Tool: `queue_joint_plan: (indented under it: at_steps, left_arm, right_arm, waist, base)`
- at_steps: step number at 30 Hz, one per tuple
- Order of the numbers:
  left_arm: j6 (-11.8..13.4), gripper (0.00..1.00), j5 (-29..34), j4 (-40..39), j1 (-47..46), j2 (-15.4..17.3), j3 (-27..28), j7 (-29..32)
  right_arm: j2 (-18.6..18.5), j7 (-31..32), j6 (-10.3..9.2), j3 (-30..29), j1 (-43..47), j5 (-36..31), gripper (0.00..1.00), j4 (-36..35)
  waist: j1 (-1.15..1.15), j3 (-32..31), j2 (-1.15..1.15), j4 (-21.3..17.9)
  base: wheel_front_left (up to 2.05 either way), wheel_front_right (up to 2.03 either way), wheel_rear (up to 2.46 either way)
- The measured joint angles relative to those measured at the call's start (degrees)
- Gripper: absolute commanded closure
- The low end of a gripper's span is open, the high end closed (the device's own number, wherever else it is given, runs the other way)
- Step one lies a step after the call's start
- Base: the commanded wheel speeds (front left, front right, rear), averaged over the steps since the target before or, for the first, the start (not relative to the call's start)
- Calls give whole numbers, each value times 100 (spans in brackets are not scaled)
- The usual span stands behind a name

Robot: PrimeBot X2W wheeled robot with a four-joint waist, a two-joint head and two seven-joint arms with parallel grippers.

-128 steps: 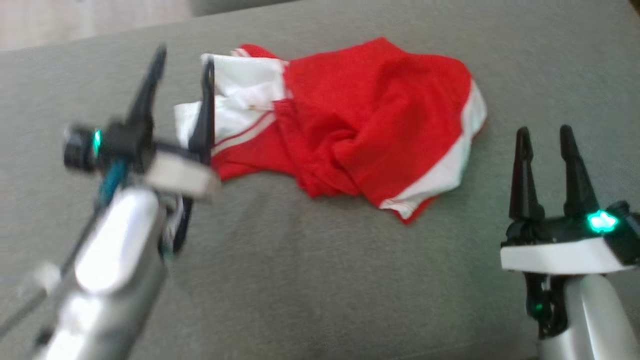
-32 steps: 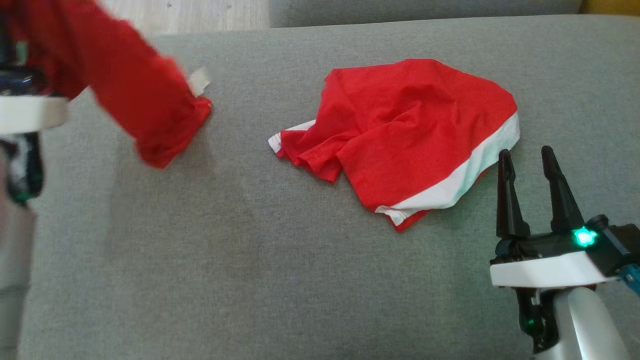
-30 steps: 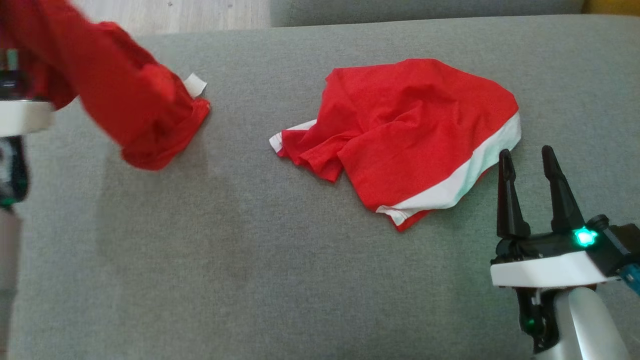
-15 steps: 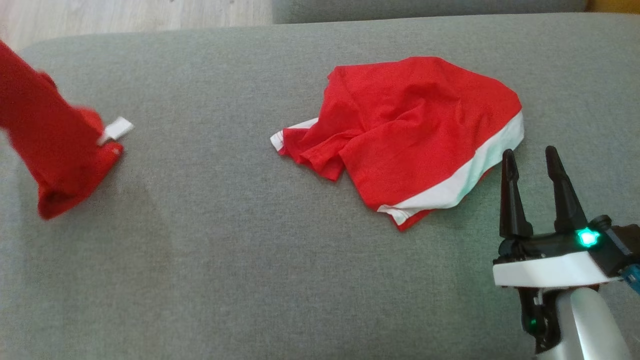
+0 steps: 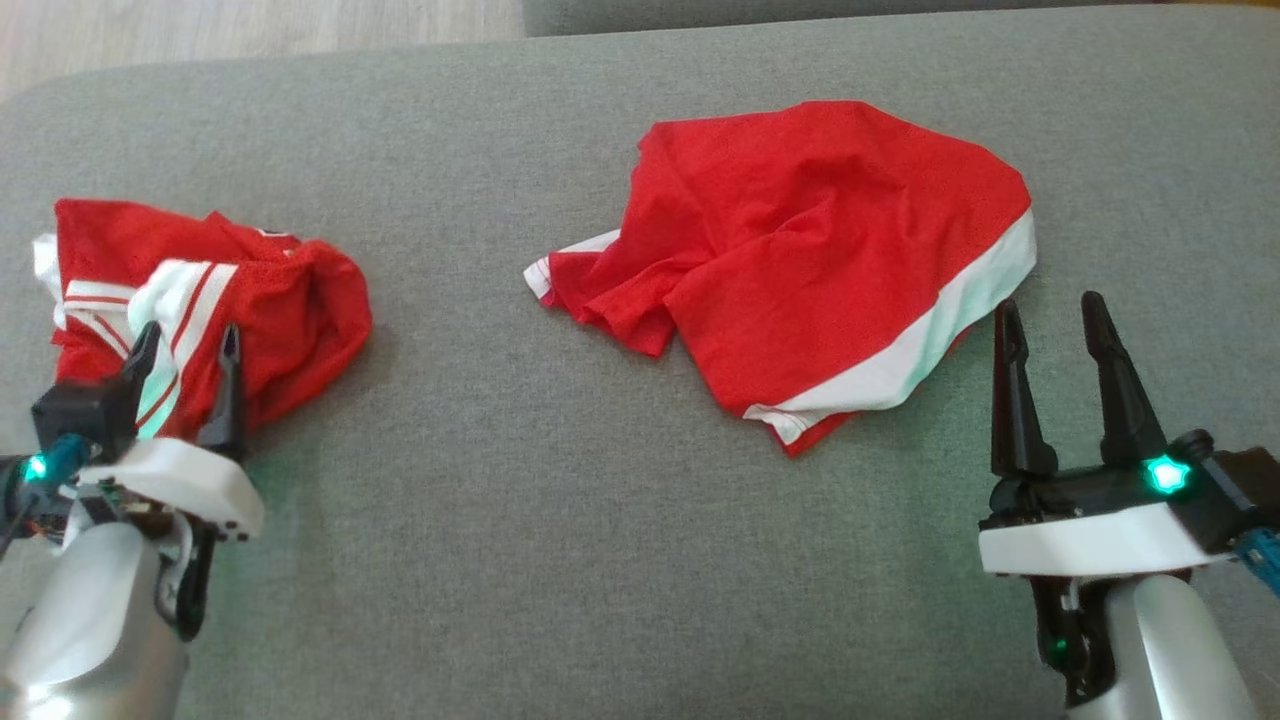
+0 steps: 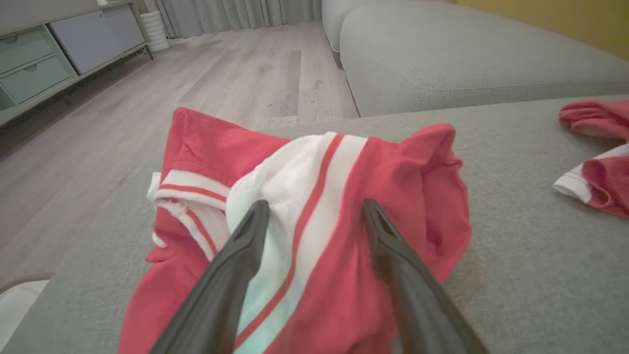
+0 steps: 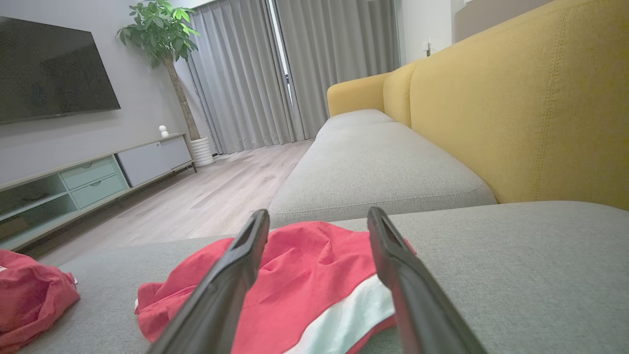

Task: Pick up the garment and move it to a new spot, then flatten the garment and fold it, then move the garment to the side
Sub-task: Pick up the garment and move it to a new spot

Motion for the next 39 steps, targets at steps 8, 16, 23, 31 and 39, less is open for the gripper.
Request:
queue_joint_plan:
  at_steps: [8,16,23,31,39]
  left_arm:
    - [215,0,272,-177,-179,-192,-131,-593]
    - [613,0,617,-1794,-252,-417,36,-721]
    - [661,0,716,-2512,276,-797,-44,-727]
    - [602,0,873,-2661,879,-1404,-165,-726]
    - [489,0,1070,-2742,1312,-1713,73,-726]
  right_arm:
    - [0,0,0,8,4,-40,0,1]
    - [0,0,0,59,25,-38,0,22]
    - [0,0,0,62,126,-37,0,18]
    - [0,0,0,47,126,11,0,4]
    - [1,0,0,30,126,13,0,-2]
  waist:
    - [0,-61,0,26]
    - [0,-306,0,52]
    - [0,-385,0,18]
    - [0,-351,0,-48]
    - [0,-327,0,-83]
  base:
    - [0,0,0]
    - [0,0,0]
    - [0,0,0]
    - [0,0,0]
    - [0,0,0]
